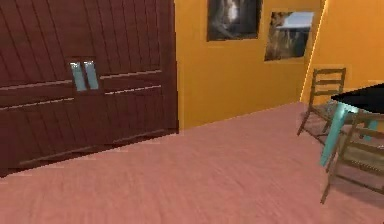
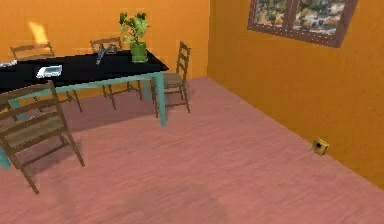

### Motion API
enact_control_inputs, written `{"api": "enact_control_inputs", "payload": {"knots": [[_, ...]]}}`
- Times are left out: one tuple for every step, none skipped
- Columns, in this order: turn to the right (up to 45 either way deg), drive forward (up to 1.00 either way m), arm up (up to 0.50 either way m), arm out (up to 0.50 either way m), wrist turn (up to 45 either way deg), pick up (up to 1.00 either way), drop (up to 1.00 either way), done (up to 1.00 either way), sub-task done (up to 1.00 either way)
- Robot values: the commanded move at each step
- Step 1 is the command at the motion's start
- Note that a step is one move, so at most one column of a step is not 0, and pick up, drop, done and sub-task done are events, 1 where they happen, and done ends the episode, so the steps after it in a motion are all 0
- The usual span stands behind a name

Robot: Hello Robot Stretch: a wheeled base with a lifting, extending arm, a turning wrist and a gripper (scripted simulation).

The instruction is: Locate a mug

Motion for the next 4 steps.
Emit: {"api": "enact_control_inputs", "payload": {"knots": [[0.0, 0.05, 0.00, 0.00, 0.0, 0.00, 0.00, 0.00, 0.00], [-45.0, 0.00, 0.00, 0.00, 0.0, 0.00, 0.00, 0.00, 0.00], [-21.0, 0.00, 0.00, 0.00, 0.0, 0.00, 0.00, 0.00, 0.00], [0.0, 0.35, 0.00, 0.00, 0.0, 0.00, 0.00, 0.00, 0.00]]}}
